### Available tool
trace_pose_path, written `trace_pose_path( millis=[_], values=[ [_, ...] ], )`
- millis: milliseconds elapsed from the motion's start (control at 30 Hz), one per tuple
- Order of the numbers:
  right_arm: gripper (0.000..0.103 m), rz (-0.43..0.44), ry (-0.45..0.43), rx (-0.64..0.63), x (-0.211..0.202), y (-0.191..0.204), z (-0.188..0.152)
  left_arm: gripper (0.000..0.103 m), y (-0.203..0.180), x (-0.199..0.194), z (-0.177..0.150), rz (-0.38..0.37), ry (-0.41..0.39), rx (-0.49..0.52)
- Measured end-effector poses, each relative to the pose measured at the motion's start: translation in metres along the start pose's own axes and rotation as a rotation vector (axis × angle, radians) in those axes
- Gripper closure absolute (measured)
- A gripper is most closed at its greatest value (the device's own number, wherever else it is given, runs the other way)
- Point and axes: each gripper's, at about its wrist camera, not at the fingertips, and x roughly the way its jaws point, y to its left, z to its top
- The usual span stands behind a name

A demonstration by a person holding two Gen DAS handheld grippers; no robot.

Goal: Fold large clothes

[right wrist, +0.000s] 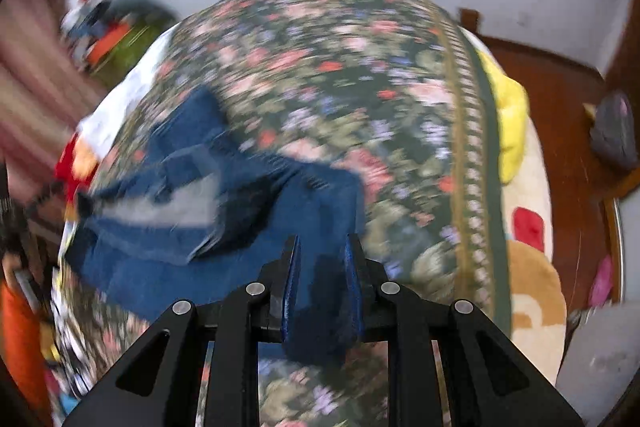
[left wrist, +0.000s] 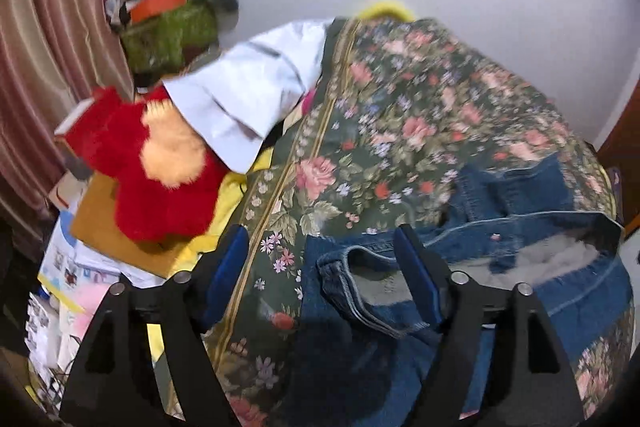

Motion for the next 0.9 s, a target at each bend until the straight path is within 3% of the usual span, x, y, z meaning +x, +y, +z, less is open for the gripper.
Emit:
trace_pose_path(
  millis=[133,267,433,633,800,833,900],
  values=[
    [0.085,0.036,0.028,-0.091,0.015,0.044,-0.015,0.027,-0.018,-0.009,-0.019,-0.028,0.045,0.099],
    [0.085,0.032,0.076,-0.198,0.043,0.083,-0.028,0.027,-0.047,0.010,-0.056,-0.076,0.136,0.208],
    [0.085,-0.048,0.097,-0.327,0.077,0.115,-0.028,0.027,-0.078,0.056,-0.080,-0.023,0.224,0.301],
    [0.085,-0.034,0.107,-0.268,0.114,0.119,0.018,0.027,-0.085,0.099,-0.035,0.016,0.210,0.208],
    [0.085,0.006,-0.037,-0.075,0.102,0.103,0.079,0.027,-0.064,0.111,0.026,0.061,0.125,0.071],
    [0.085,-0.006,-0.065,-0.053,0.097,0.101,0.086,0.027,-0.060,0.108,0.035,0.073,0.109,0.049],
    [0.085,-0.129,-0.143,-0.072,0.080,0.105,0.094,0.027,-0.056,0.098,0.043,0.058,0.087,0.045]
  ],
)
